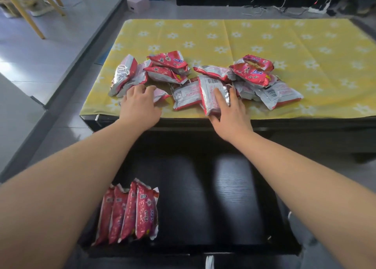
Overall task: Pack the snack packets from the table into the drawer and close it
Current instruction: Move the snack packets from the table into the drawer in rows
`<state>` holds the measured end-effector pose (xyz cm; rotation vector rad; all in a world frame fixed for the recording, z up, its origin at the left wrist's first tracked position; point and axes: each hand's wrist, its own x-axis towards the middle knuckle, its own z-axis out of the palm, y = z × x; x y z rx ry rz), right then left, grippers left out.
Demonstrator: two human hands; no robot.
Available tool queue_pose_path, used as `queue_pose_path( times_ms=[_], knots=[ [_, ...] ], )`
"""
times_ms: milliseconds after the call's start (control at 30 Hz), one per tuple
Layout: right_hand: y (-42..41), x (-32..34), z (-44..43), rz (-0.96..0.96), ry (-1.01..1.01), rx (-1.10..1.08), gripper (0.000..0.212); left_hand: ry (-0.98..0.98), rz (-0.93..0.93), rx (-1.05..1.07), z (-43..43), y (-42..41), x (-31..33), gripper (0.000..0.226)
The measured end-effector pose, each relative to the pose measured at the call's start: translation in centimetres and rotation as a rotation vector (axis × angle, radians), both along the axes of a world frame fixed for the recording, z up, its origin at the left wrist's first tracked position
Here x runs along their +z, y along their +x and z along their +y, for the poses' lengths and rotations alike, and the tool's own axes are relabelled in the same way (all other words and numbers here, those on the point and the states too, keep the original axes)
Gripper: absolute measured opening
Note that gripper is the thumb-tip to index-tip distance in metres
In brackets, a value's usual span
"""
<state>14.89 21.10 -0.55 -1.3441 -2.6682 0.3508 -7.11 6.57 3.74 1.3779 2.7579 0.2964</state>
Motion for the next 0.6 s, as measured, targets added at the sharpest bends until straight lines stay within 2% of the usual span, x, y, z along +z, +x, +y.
queue_pose_path(
  times_ms=[167, 367, 467, 600],
  knots=[
    [-0.1, -0.4, 0.0, 0.007, 0.016, -0.011, 0.076, -0.104, 0.068, -0.019, 0.8, -1.3, -1.1, 0.066],
    [0.3, 0.9, -0.1, 0.092, 0.005, 0.011, 0.063, -0.058, 0.114, -0.072, 0.2, -1.6, -2.1, 0.061],
    [0.5, 2.0, -0.6, 0.287, 0.009, 0.032, 0.056, 0.086, 0.051, -0.092, -0.9, -1.0, -2.0, 0.053],
    [1.2, 4.1, -1.9, 0.721, -0.199, -0.023, 0.042, 0.343, -0.164, -0.042, -1.9, 0.3, -0.4, 0.050]
  ],
)
